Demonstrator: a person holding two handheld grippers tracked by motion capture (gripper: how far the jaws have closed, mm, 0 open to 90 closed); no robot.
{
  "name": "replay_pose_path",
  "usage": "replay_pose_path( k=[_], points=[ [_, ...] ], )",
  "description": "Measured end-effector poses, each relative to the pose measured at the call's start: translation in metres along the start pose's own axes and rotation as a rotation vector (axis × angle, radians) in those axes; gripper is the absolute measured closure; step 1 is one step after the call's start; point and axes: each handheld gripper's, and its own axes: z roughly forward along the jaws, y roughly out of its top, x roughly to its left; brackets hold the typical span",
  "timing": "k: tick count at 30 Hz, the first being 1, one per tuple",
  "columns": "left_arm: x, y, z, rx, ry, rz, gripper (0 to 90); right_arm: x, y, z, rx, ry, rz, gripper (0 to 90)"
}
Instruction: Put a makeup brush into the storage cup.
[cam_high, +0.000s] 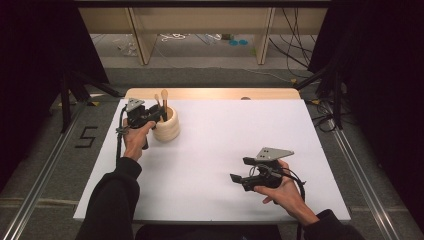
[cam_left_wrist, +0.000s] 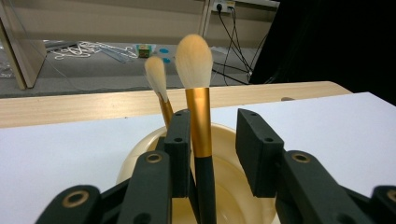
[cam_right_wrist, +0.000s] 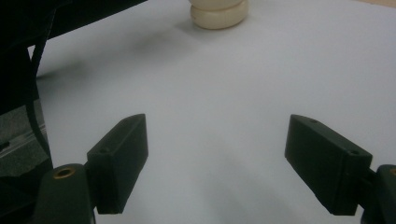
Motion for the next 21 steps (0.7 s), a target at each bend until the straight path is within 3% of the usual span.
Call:
replay_pose_path(
  k=[7, 13, 21],
  points=[
    [-0.003, 0.003, -0.004, 0.003, -0.001, 0.006, 58.5, 0.0, 0.0, 0.0, -0.002, -0.002, -0.001, 22.1],
    [-0.005, 0.005, -0.008, 0.016, 0.01, 0.009, 44.1, 0.0, 0.0, -0.001, 0.002, -0.01, -0.001, 22.0],
    [-0.018, 0.007, -0.015, 0.024, -0.007, 0.051, 28.7, 0.0, 0.0, 0.0, -0.004, -0.012, -0.009, 21.9]
  ],
)
